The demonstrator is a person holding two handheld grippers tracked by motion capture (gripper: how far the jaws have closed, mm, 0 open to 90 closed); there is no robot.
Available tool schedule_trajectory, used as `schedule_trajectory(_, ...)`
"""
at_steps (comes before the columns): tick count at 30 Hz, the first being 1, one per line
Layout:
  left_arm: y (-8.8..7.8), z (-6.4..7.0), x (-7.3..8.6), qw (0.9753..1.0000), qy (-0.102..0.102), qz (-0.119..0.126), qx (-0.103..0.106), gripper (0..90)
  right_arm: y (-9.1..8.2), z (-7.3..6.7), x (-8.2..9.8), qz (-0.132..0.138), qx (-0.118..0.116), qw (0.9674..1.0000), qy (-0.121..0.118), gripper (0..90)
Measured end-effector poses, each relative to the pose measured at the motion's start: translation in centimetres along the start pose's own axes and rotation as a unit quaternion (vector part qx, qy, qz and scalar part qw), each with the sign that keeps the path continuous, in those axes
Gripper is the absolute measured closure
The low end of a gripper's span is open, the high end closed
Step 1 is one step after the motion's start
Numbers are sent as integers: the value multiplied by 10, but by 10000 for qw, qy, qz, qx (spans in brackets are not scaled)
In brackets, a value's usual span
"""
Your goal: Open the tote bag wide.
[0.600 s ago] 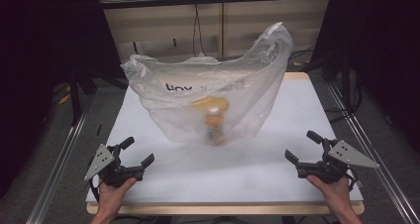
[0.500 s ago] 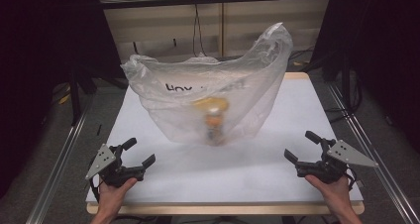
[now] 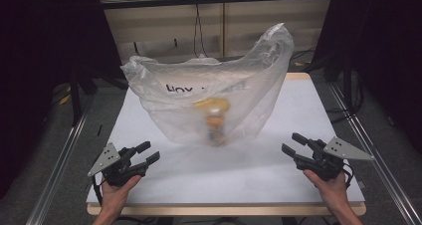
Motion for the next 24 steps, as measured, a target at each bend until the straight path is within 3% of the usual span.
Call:
schedule_trajectory(1,0,-1,-2,9998,49,-82,157,539,1,0,-1,-1,-43,10000,37,498)
schedule_trajectory(3,1,0,-4,9999,21,-116,123,558,3,1,-2,-26,-138,9999,36,567)
schedule_trajectory(6,4,0,-11,9993,171,-205,266,620,6,1,-6,-13,-265,9996,36,650)
schedule_trajectory(10,8,3,-13,9981,57,-366,490,682,9,0,-12,-76,-392,9992,38,729)
schedule_trajectory(12,9,5,-15,9970,126,-487,581,765,12,-2,-16,-154,-497,9986,50,776)
schedule_trajectory(13,9,5,-15,9970,126,-487,581,792,13,-3,-17,-199,-510,9985,57,797)
schedule_trajectory(14,11,10,-16,9971,-4,-438,630,810,13,-4,-19,-242,-557,9981,65,819)
schedule_trajectory(16,11,12,-20,9964,135,-484,689,834,13,-6,-23,-277,-638,9975,78,829)
schedule_trajectory(18,12,16,-24,9958,53,-458,796,835,14,-9,-27,-363,-666,9971,61,833)
schedule_trajectory(21,15,17,-31,9940,88,-432,1001,843,18,-14,-34,-401,-788,9960,78,865)
schedule_trajectory(24,19,20,-39,9934,159,-416,1055,868,25,-19,-42,-444,-966,9943,89,900)
Point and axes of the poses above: each handheld gripper's, and its own axes: y roughly forward along the jaws, x roughly out of its underside, z roughly to its right, the point moved 1 cm from there along y, roughly forward along the jaws, and after that the axes turned 1 degree about x, right-handed, at the moved point
